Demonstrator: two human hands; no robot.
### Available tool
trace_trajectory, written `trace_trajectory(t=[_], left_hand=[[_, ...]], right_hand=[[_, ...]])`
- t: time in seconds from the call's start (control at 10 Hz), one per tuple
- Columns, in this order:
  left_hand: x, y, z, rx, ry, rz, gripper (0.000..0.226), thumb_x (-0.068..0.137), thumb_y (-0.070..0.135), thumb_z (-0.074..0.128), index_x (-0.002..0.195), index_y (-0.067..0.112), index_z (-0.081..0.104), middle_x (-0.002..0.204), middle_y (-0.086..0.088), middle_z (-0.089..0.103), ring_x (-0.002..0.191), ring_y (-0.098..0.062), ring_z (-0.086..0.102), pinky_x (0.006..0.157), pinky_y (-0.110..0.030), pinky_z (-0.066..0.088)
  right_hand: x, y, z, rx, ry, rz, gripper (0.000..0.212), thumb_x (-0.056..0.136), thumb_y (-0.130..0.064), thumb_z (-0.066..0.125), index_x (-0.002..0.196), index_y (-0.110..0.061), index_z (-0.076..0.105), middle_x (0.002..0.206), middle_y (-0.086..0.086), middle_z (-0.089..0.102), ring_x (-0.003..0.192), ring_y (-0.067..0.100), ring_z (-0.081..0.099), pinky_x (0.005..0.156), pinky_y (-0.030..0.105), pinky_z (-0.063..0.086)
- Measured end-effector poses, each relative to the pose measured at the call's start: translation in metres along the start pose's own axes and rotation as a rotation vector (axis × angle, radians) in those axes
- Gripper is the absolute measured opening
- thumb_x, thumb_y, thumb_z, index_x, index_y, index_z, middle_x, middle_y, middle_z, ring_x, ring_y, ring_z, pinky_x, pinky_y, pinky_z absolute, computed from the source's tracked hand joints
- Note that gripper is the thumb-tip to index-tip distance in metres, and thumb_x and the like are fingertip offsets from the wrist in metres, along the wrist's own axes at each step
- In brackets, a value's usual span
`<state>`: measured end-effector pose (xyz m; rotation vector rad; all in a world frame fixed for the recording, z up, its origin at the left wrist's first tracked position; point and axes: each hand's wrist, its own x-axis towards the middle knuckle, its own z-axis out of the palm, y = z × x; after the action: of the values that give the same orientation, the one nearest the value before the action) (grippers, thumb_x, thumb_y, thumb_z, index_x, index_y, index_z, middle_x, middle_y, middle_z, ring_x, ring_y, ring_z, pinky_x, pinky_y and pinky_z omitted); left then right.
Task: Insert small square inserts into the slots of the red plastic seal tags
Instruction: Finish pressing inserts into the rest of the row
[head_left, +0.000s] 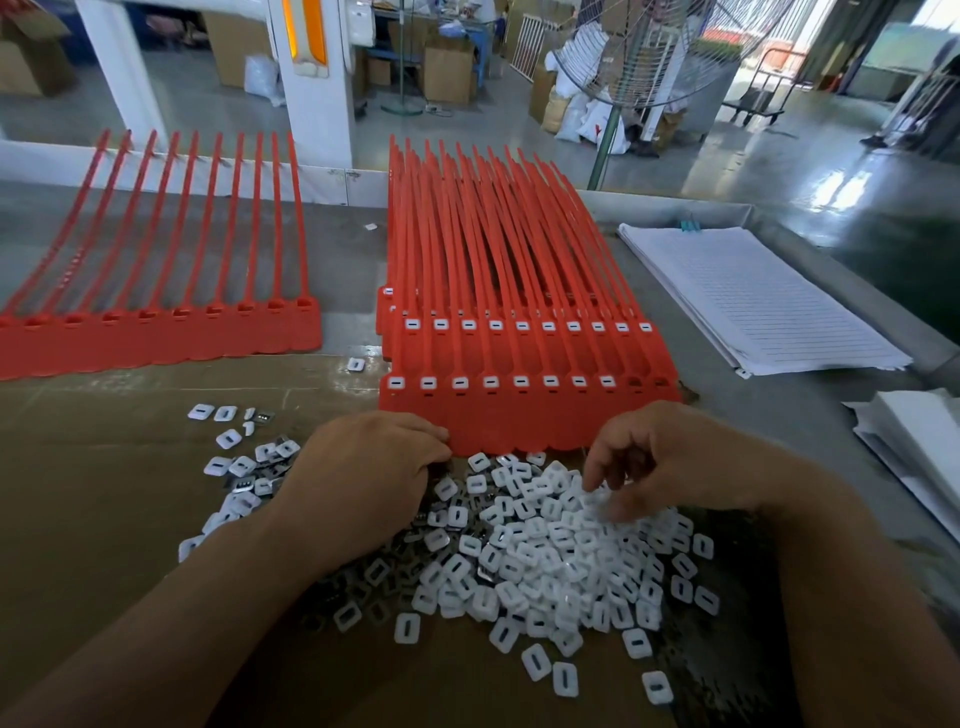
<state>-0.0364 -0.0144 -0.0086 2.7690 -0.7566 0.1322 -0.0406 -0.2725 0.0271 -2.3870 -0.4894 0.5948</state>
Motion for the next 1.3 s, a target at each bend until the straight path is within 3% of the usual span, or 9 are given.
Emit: trace_trajectory(t=[0.4, 0.6, 0.8, 1.1, 1.3], left_hand=[[0.0, 0.001, -0.002, -0.007, -0.002, 0.006, 0.038, 0.09, 0.02, 0.039, 0.119, 0.037, 0.057, 0.129, 0.026, 0.049, 0.117, 0.006, 0.045, 0.098, -0.017, 0.033], [0.0, 0.0, -0.001, -0.001, -0.008, -0.001, 0.039, 0.09, 0.021, 0.039, 0.119, 0.037, 0.057, 0.129, 0.026, 0.048, 0.117, 0.006, 0.044, 0.098, -0.016, 0.032], [0.0, 0.001, -0.002, 0.003, -0.008, 0.0, 0.038, 0.09, 0.021, 0.038, 0.12, 0.037, 0.057, 0.129, 0.026, 0.048, 0.117, 0.007, 0.044, 0.098, -0.016, 0.032], [0.001, 0.0, -0.001, -0.002, 0.0, 0.004, 0.038, 0.091, 0.021, 0.039, 0.119, 0.038, 0.057, 0.129, 0.027, 0.048, 0.116, 0.007, 0.044, 0.097, -0.016, 0.033], [0.001, 0.001, -0.002, -0.022, 0.017, 0.006, 0.037, 0.089, 0.019, 0.042, 0.116, 0.035, 0.06, 0.126, 0.023, 0.052, 0.115, 0.004, 0.047, 0.097, -0.017, 0.033]], right_hand=[[-0.003, -0.011, 0.005, -0.073, -0.114, 0.011, 0.036, 0.063, -0.027, 0.082, 0.087, -0.046, 0.063, 0.083, -0.026, 0.055, 0.064, -0.011, 0.05, 0.056, 0.005, 0.039], [0.003, -0.017, 0.012, -0.146, -0.1, 0.004, 0.019, 0.069, -0.027, 0.079, 0.072, -0.036, 0.062, 0.084, -0.026, 0.056, 0.07, -0.011, 0.052, 0.062, 0.003, 0.04], [0.003, -0.016, 0.011, -0.101, -0.08, -0.005, 0.009, 0.076, -0.028, 0.074, 0.077, -0.033, 0.066, 0.082, -0.023, 0.061, 0.067, -0.008, 0.056, 0.06, 0.006, 0.041], [0.002, -0.016, 0.008, -0.034, -0.061, -0.034, 0.012, 0.077, -0.021, 0.073, 0.08, -0.032, 0.068, 0.077, -0.026, 0.066, 0.07, -0.008, 0.06, 0.063, 0.006, 0.043], [-0.001, -0.015, 0.005, 0.005, -0.052, -0.047, 0.013, 0.077, -0.021, 0.072, 0.074, -0.031, 0.064, 0.075, -0.019, 0.067, 0.067, -0.003, 0.062, 0.064, 0.011, 0.047]])
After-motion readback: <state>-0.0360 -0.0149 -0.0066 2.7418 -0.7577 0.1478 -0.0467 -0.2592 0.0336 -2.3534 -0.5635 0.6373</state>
